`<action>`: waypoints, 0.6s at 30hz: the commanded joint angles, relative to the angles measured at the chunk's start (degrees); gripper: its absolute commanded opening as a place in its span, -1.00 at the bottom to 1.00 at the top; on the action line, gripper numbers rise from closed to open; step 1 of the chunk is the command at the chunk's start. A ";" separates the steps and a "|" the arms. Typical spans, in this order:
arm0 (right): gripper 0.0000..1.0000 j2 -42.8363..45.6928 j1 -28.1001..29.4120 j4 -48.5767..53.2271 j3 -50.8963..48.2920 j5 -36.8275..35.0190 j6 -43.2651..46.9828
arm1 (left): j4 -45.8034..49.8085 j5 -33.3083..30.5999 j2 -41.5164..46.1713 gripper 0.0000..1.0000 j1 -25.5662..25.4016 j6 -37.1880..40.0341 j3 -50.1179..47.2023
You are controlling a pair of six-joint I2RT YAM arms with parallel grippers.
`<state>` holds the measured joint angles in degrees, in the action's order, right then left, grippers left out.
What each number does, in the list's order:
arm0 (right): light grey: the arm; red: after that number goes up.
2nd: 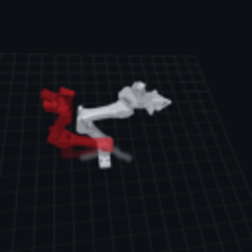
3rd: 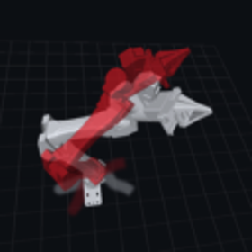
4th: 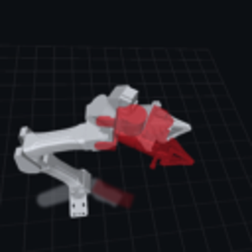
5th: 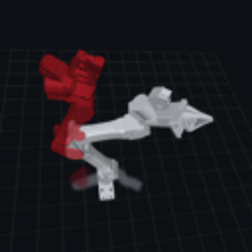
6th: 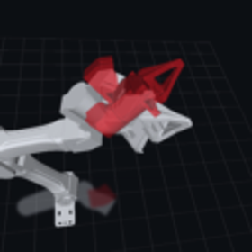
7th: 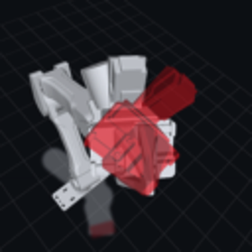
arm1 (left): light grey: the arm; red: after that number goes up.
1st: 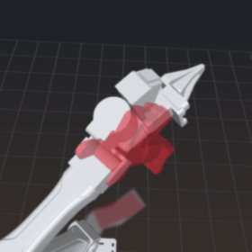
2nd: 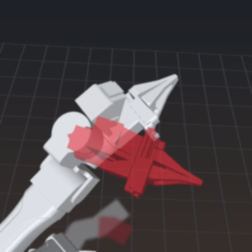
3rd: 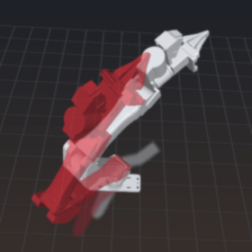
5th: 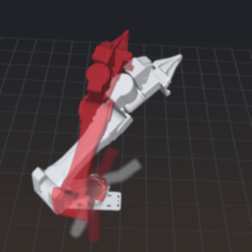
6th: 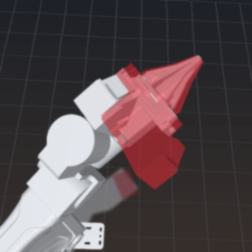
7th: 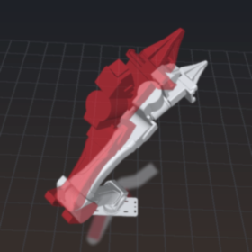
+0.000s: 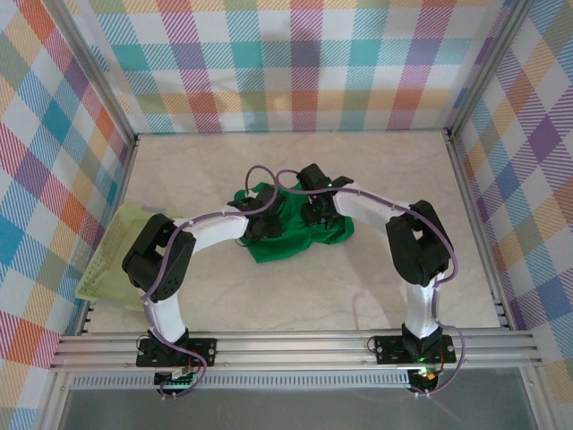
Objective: Fold the inside-out t-shirt
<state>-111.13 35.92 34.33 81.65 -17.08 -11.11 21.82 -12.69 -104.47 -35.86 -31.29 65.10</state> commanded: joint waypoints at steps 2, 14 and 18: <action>-0.01 1.30 -1.37 1.34 1.17 -9.81 0.82 | -0.68 -0.92 -2.12 0.18 0.96 -2.19 -2.02; -0.04 13.46 -0.68 -5.71 -9.08 8.92 2.30 | -1.76 0.05 -0.74 0.17 2.02 -2.55 -3.53; 0.13 11.51 1.26 -6.80 -10.49 9.11 1.47 | -2.20 0.43 -0.56 0.18 2.07 -2.47 -3.51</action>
<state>-97.56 35.73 29.69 72.84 -11.42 -9.41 19.05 -12.91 -105.69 -34.57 -33.06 63.07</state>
